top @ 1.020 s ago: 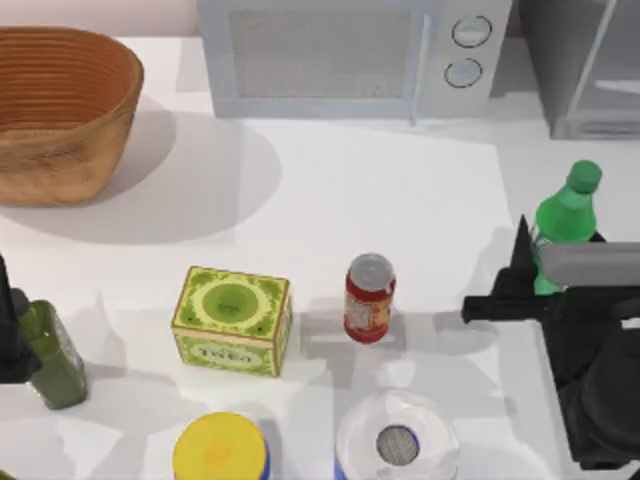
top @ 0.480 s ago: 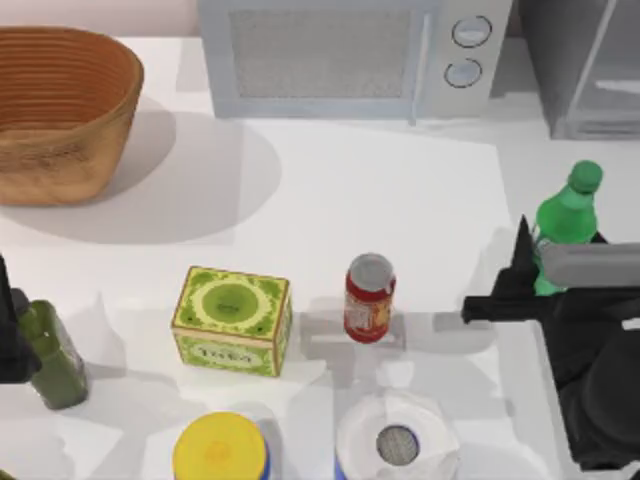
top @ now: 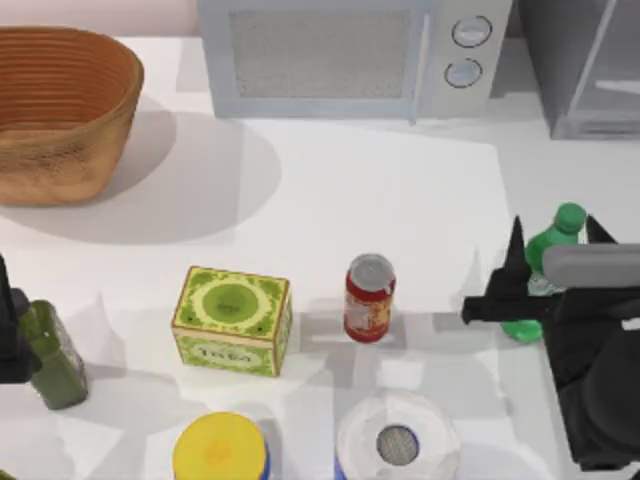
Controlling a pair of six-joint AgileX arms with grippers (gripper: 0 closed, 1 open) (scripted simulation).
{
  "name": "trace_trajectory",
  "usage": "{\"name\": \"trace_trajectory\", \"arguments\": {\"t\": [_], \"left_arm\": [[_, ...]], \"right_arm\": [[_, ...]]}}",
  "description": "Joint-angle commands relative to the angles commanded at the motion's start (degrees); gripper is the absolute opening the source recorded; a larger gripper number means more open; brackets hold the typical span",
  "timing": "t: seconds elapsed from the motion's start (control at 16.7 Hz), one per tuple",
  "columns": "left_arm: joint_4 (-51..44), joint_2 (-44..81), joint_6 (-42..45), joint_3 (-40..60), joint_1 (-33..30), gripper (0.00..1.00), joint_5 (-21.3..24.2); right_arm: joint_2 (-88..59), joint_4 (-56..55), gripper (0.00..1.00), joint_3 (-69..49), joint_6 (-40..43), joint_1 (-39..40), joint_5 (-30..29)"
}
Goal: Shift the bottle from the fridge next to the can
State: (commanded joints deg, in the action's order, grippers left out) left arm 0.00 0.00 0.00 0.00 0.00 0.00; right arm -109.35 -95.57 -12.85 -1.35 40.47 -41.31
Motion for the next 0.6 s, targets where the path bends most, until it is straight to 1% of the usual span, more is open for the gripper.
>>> {"name": "trace_trajectory", "arguments": {"t": [0.06,0.12,0.6], "left_arm": [[0.0,0.0,0.0,0.0,0.0,1.00,0.0],[0.0,0.0,0.0,0.0,0.0,1.00,0.0],[0.0,0.0,0.0,0.0,0.0,1.00,0.0]], "right_arm": [[0.0,0.0,0.98,0.0,0.0,0.0,0.0],[0.0,0.0,1.00,0.0,0.0,0.0,0.0],[0.0,0.0,1.00,0.0,0.0,0.0,0.0]]}}
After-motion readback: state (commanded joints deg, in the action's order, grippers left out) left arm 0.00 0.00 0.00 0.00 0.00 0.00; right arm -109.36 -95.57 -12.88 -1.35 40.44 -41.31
